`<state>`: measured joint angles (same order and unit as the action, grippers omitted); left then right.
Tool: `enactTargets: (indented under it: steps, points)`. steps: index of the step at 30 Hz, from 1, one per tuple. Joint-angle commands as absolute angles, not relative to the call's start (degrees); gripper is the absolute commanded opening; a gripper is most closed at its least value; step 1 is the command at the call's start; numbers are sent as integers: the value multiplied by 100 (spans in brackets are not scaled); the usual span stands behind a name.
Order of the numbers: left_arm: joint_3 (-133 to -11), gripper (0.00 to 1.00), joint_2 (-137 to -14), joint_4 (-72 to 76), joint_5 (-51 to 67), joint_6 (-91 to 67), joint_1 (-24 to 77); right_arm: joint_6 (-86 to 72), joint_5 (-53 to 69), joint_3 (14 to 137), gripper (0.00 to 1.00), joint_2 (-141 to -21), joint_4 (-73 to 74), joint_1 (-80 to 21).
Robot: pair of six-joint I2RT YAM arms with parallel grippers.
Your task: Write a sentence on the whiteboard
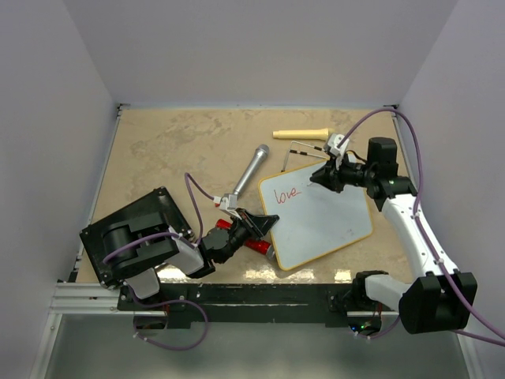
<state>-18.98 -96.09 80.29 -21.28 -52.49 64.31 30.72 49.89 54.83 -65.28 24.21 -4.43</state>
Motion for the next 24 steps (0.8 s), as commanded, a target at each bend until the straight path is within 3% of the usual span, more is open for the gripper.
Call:
enactTargets:
  steps: [1,24]
  points:
    - [-1872,0,-9703,8051,-2083,-4403,6478,2857,5020,5493,0,-6600,2022,-439]
    - [-1890,0,-9747,8086,-2092,-4386,6478,3639,5010,5546,0,-6767,3050,-475]
